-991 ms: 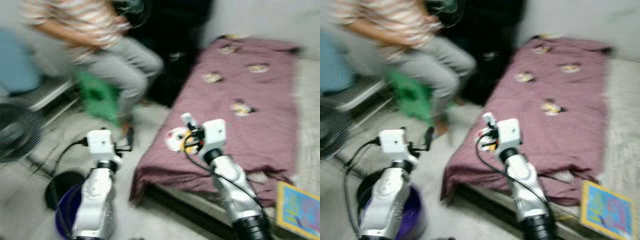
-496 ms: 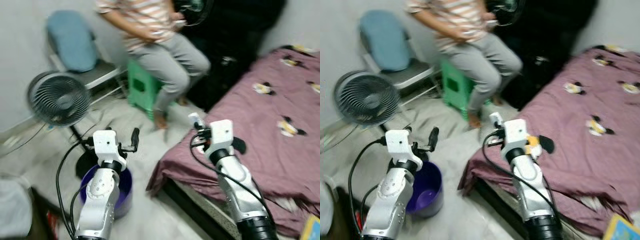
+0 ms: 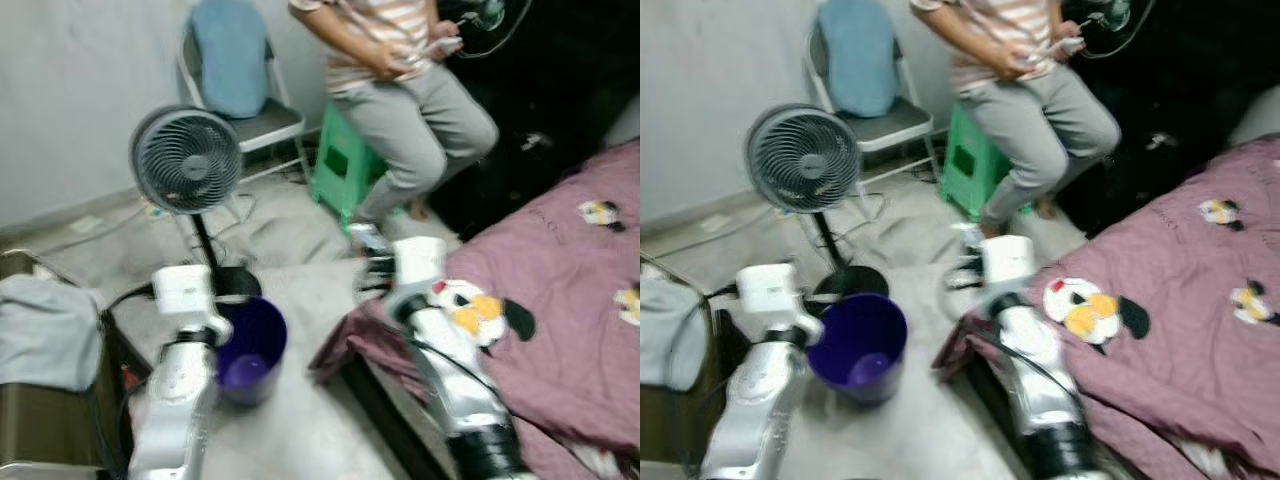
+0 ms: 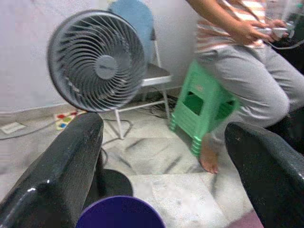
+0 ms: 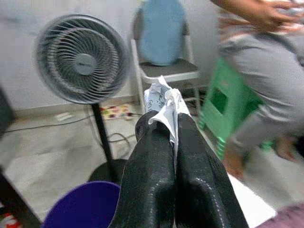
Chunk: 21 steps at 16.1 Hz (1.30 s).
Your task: Clean up the room
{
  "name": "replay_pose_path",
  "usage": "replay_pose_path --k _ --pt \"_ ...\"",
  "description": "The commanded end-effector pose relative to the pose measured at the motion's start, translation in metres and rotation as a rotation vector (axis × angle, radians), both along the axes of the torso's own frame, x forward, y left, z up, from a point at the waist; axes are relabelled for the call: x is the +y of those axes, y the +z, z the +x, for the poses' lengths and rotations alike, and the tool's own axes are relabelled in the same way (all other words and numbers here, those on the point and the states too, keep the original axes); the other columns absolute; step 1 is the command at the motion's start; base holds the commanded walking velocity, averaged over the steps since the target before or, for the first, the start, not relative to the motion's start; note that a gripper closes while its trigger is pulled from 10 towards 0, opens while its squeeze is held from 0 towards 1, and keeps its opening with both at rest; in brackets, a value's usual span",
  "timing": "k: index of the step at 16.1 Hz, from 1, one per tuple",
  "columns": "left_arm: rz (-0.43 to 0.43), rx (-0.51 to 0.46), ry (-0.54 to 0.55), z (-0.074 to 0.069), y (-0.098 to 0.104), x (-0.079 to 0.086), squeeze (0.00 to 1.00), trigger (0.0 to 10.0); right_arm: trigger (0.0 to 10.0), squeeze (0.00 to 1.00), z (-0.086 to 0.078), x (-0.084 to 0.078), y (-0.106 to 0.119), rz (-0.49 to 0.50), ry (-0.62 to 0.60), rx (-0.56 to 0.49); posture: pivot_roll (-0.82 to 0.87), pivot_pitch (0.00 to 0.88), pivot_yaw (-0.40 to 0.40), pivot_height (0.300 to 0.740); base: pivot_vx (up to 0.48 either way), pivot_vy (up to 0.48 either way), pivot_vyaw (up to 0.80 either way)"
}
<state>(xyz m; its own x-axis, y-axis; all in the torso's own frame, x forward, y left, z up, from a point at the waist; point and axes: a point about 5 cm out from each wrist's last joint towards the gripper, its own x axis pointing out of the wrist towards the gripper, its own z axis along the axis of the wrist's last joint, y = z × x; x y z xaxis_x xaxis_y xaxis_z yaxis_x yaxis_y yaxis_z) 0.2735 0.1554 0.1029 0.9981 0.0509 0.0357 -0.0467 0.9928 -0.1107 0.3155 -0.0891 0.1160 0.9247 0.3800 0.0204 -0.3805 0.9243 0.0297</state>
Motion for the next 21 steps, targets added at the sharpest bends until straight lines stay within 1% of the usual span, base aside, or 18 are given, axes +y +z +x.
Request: replay_pose_path --k 1,2,4,6,8,9,11,12,13,14,16,18,21 --pt "0.000 -0.027 0.021 -0.003 0.005 0.001 0.00 10.0 10.0 0.00 0.003 -0.005 0.001 -0.011 -0.001 -0.003 0.09 0.021 -0.057 0.740 0.000 0.000 0.00" --pt "-0.002 -0.026 0.054 -0.008 0.003 0.005 0.00 10.0 10.0 0.00 0.007 -0.001 0.001 -0.020 0.027 -0.002 0.12 0.017 -0.088 0.740 0.000 0.000 0.00" --pt "-0.004 -0.032 0.079 -0.011 0.004 0.006 0.00 10.0 10.0 0.00 0.010 0.005 0.002 -0.025 0.060 -0.003 0.15 0.014 -0.117 0.740 0.000 0.000 0.00" --pt "-0.003 -0.034 0.108 -0.016 0.003 0.011 0.00 10.0 10.0 0.00 0.012 0.016 0.005 -0.022 0.097 -0.008 0.16 0.012 -0.127 0.740 0.000 0.000 0.00" --pt "-0.004 -0.036 0.106 -0.016 0.004 0.011 0.00 10.0 10.0 0.00 0.013 0.018 0.006 -0.024 0.104 -0.019 0.15 0.011 -0.111 0.740 0.000 0.000 0.00" --pt "-0.004 -0.041 0.096 -0.014 0.006 0.010 0.00 10.0 10.0 0.00 0.013 0.018 0.006 -0.026 0.102 -0.024 0.15 0.010 -0.104 0.740 0.000 0.000 0.00" --pt "-0.003 -0.046 0.050 -0.007 0.008 0.003 0.00 10.0 10.0 0.00 0.009 0.015 0.006 -0.040 0.099 -0.049 0.11 0.006 -0.078 0.740 0.000 0.000 0.61" --pt "-0.009 -0.049 0.015 -0.001 0.009 -0.004 0.00 10.0 10.0 0.00 0.006 0.011 0.003 -0.040 0.085 -0.047 0.09 0.007 -0.061 0.740 0.000 0.000 0.80" --pt "-0.010 -0.052 0.004 0.001 0.010 -0.005 0.00 10.0 10.0 0.00 0.005 0.011 0.003 -0.038 0.083 -0.047 0.09 0.007 -0.061 0.740 0.000 0.000 0.44" --pt "-0.020 -0.070 -0.028 0.003 0.013 -0.010 0.00 10.0 10.0 0.00 0.004 0.009 0.002 -0.037 0.076 -0.048 0.08 0.012 -0.051 0.740 0.000 0.000 0.00" --pt "-0.029 -0.078 -0.063 0.003 0.015 -0.015 0.00 10.0 10.0 0.00 0.003 0.006 0.002 -0.044 0.057 -0.053 0.07 0.023 -0.044 0.740 0.000 0.000 0.00" --pt "-0.027 -0.077 -0.070 -0.001 0.015 -0.015 0.00 10.0 10.0 0.00 0.003 0.007 0.007 -0.046 0.052 -0.079 0.07 0.035 -0.043 0.740 0.287 0.000 0.00" --pt "-0.030 -0.072 -0.078 -0.004 0.013 -0.015 0.00 10.0 10.0 0.00 0.002 0.009 0.005 -0.046 0.053 -0.070 0.08 0.055 -0.042 0.740 0.380 0.000 0.00"
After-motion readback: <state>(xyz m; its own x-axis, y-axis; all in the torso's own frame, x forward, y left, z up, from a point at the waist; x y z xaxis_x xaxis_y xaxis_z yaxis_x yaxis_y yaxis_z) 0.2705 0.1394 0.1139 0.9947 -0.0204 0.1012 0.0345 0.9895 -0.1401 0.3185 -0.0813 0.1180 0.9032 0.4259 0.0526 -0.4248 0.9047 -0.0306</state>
